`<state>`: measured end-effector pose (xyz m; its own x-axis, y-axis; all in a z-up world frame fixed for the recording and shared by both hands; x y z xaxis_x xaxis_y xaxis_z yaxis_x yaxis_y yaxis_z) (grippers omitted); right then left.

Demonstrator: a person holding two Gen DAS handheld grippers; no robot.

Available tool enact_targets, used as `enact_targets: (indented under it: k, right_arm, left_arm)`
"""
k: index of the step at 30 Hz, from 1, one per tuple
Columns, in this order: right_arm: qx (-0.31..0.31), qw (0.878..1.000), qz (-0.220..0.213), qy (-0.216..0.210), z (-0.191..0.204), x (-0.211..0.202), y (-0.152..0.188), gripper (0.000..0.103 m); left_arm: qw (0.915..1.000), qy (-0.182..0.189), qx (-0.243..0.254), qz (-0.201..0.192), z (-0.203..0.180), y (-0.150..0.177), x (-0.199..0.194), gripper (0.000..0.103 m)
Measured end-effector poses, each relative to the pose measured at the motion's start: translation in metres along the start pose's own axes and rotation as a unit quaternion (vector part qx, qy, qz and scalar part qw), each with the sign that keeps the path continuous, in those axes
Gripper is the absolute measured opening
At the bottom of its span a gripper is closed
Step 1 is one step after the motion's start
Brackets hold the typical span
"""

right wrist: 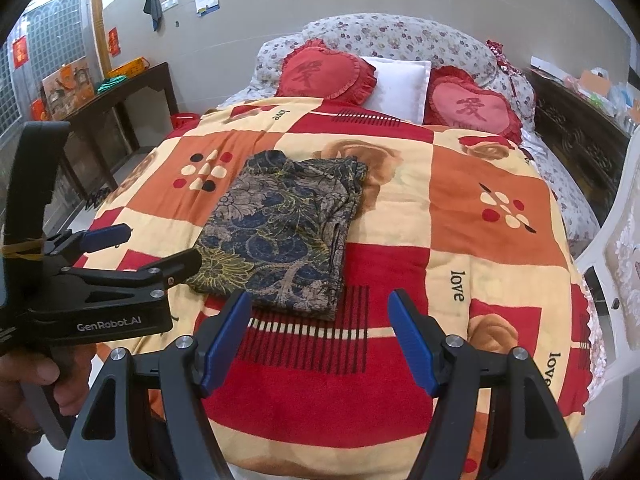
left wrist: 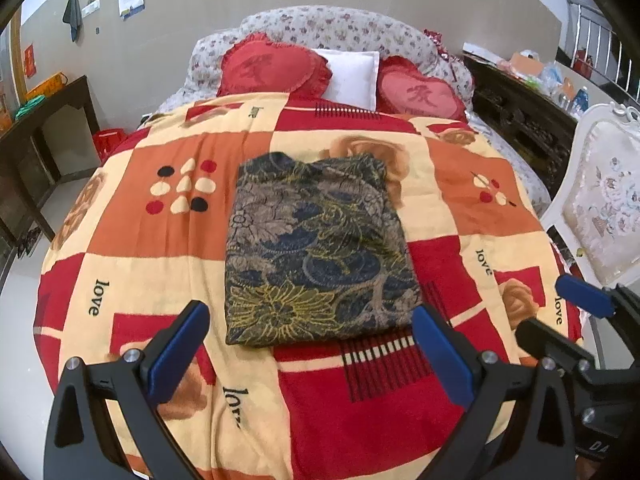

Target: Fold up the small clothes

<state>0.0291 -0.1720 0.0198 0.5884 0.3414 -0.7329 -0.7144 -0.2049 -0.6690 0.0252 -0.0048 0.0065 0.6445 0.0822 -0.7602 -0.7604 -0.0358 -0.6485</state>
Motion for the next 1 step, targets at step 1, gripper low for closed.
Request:
enact_targets:
  k: [1]
  right_arm:
    - [0.0,1.0,0.001,0.0,0.0003,-0.0003,0.0002,0.072]
  left_arm:
    - [1.0,0.001,0.0,-0.001,0.0001,-0.0007,-0.0008,0.103]
Point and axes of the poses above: each gripper's, at about its wrist camera, not at the fingertips, and x roughly the way its jaws point, z to its left, y to its underside, the point moved 2 cm from there along x, roughly the way its jaws point, and after that the axes turned 6 degrees about -y, right-handed, at the moved point
